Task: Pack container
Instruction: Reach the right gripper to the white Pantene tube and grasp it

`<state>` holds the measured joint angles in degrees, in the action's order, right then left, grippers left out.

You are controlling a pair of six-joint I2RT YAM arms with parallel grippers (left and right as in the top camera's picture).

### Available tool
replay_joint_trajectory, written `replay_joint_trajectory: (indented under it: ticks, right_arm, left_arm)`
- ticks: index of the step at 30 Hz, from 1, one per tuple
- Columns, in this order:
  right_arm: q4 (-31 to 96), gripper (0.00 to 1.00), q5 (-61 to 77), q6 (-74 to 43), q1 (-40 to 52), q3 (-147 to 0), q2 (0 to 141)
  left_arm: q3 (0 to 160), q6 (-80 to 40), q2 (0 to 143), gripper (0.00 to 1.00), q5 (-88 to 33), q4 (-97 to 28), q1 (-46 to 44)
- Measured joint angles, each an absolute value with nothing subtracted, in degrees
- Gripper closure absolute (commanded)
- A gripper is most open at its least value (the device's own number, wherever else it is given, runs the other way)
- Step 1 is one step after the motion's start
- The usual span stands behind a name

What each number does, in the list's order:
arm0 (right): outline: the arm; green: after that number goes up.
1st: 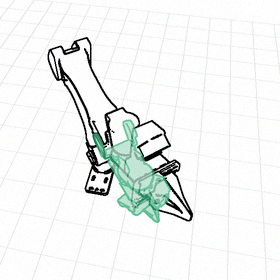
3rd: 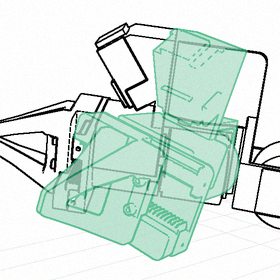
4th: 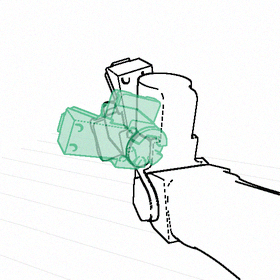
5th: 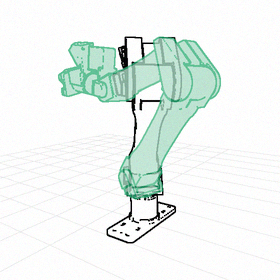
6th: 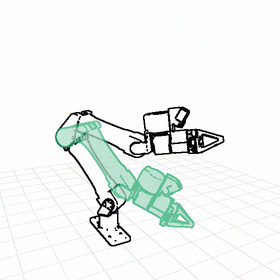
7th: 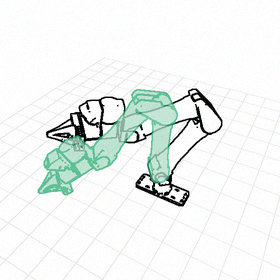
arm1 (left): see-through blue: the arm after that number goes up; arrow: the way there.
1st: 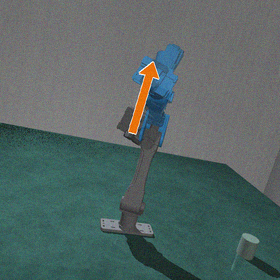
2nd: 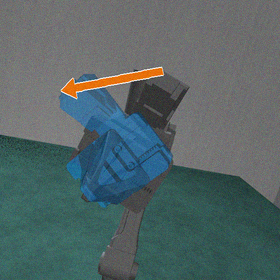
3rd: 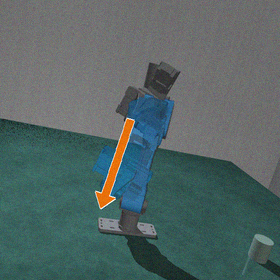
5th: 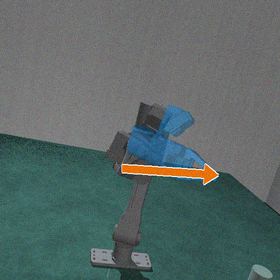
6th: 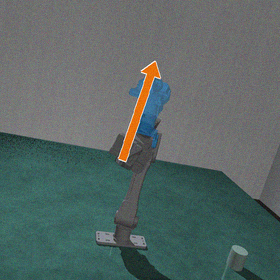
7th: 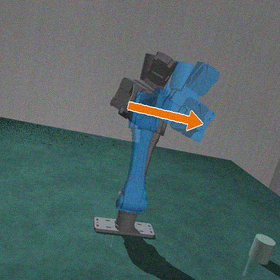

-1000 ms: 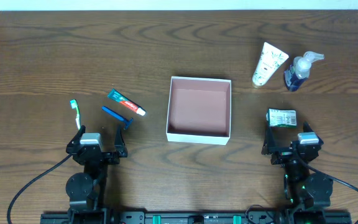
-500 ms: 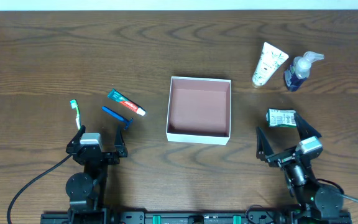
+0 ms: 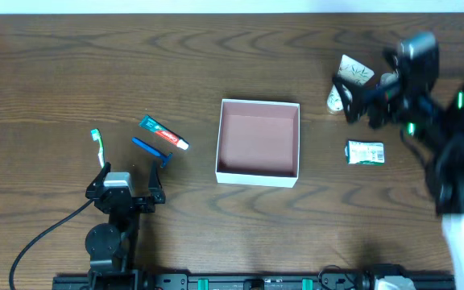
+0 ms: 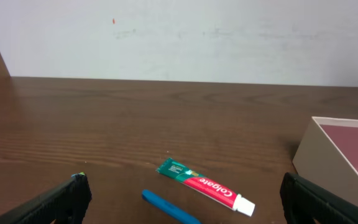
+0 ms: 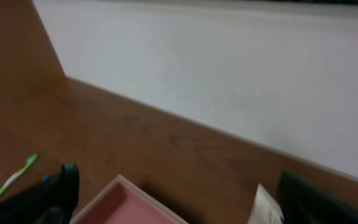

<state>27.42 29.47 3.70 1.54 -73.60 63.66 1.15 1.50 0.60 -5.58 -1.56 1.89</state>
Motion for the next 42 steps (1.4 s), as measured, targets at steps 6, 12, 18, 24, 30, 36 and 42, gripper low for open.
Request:
replay_joint_trajectory:
  ticks: [6, 12, 18, 24, 30, 36, 42]
  right_arm:
    - [33.69, 0.01, 23.38, 10.04, 1.26, -83.53, 76.03]
    - [37.63, 0.01, 19.14, 13.37, -1.83, -83.53, 83.20]
    - [41.67, 0.09, 20.51, 18.31, -5.10, -83.53, 88.60]
    - [43.53, 0.16, 21.82, 23.55, -5.39, -83.53, 92.42]
    - [42.44, 0.27, 22.28, 25.78, -5.39, -83.55, 97.32]
    - [41.50, 0.38, 22.31, 26.44, -5.39, -83.55, 101.45]
    - [38.65, 0.36, 22.31, 26.46, -5.39, -83.57, 101.86]
  left_arm:
    - [1.17, 1.50, 0.60, 0.02, -5.58, -1.54, 1.89]
    - [1.17, 1.50, 0.60, 0.02, -5.58, -1.54, 1.89]
    - [1.17, 1.50, 0.60, 0.02, -5.61, -1.54, 1.89]
    - [1.17, 1.52, 0.60, 0.02, -5.58, -1.54, 1.89]
    - [1.17, 1.52, 0.60, 0.02, -5.58, -1.54, 1.89]
    - [1.17, 1.50, 0.60, 0.02, -5.58, -1.54, 1.89]
    - [1.17, 1.52, 0.60, 0.02, -5.58, -1.54, 1.89]
